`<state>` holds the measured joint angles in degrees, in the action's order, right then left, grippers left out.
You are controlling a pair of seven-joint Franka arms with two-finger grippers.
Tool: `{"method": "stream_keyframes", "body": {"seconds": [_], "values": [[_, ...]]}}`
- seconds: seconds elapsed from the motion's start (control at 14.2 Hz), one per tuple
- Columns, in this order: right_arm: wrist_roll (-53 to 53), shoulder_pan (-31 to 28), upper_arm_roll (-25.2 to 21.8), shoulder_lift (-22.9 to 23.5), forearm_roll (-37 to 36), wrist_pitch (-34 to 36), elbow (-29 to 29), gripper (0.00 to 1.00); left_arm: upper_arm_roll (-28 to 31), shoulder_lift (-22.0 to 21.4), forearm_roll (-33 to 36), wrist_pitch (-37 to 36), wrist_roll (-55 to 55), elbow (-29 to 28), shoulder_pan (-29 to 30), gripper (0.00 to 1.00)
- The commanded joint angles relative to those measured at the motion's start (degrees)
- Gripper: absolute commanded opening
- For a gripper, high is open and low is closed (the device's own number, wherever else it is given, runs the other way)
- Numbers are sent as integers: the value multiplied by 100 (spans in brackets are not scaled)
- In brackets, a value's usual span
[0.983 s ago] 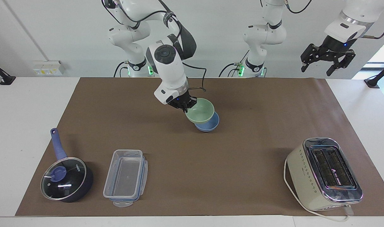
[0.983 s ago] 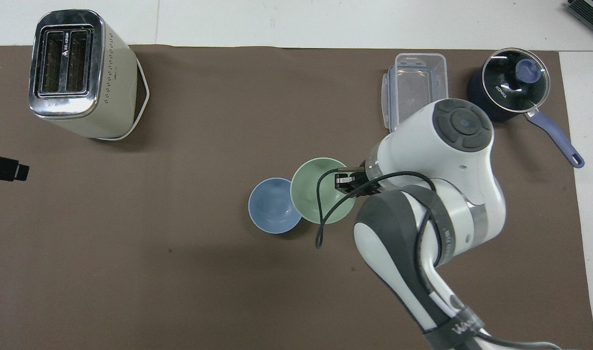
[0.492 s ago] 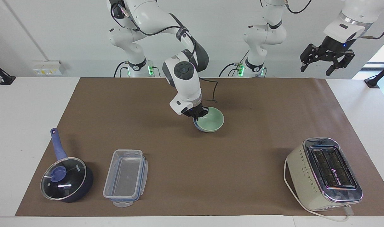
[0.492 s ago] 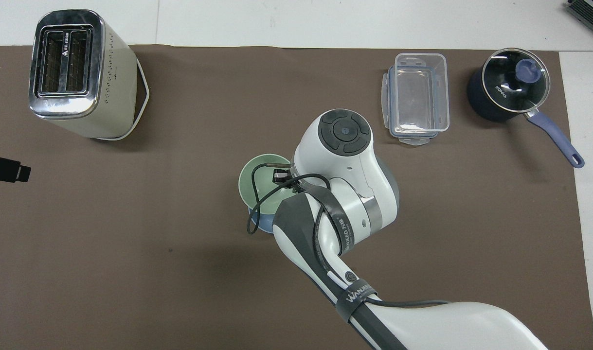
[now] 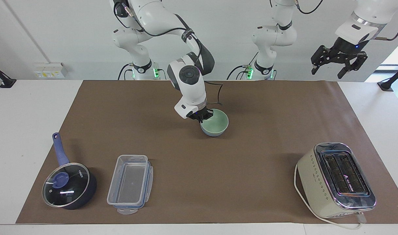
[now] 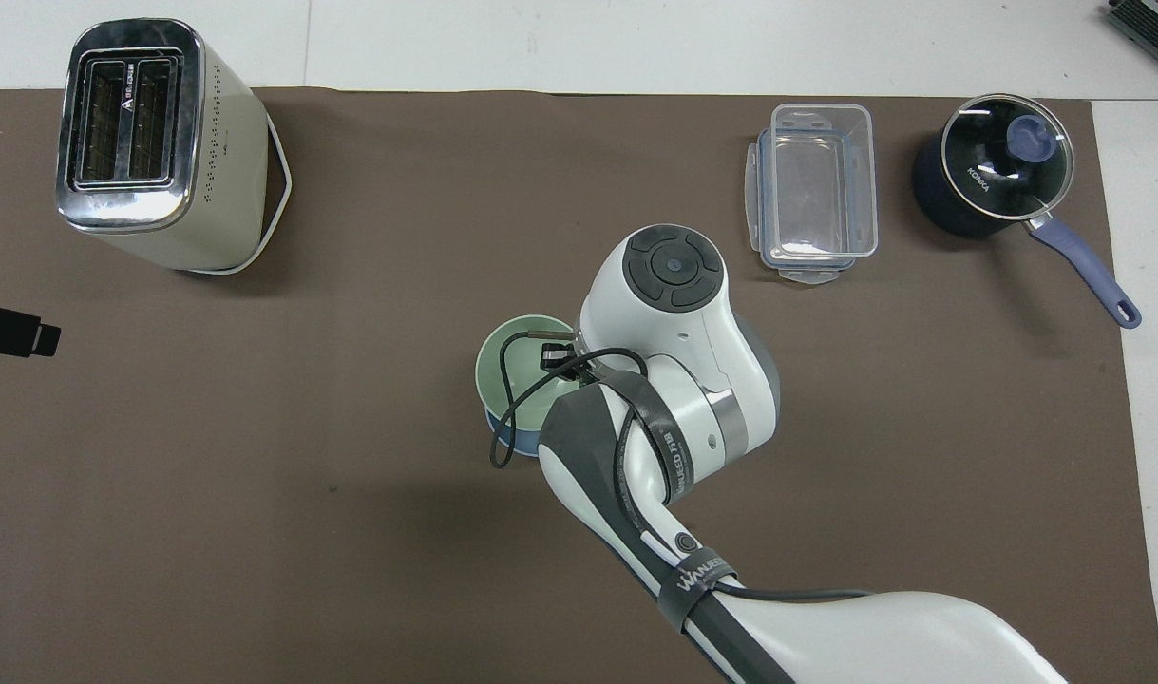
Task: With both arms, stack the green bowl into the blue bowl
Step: 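Lower the green bowl into the blue bowl with the right gripper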
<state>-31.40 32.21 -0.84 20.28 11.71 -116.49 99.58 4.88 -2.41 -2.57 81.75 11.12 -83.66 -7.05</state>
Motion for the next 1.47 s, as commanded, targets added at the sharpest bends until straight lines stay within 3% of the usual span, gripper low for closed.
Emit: {"method": "stream_keyframes", "body": {"seconds": [0.0,1.4], "values": [[160,14,-13,-209,103,-225,273,0,-14,-120,20,-36,13,-133,1,100],[275,93,5,-86,121,-532,431,0,-23,-120,20,-45,13,-133,1,100]]}}
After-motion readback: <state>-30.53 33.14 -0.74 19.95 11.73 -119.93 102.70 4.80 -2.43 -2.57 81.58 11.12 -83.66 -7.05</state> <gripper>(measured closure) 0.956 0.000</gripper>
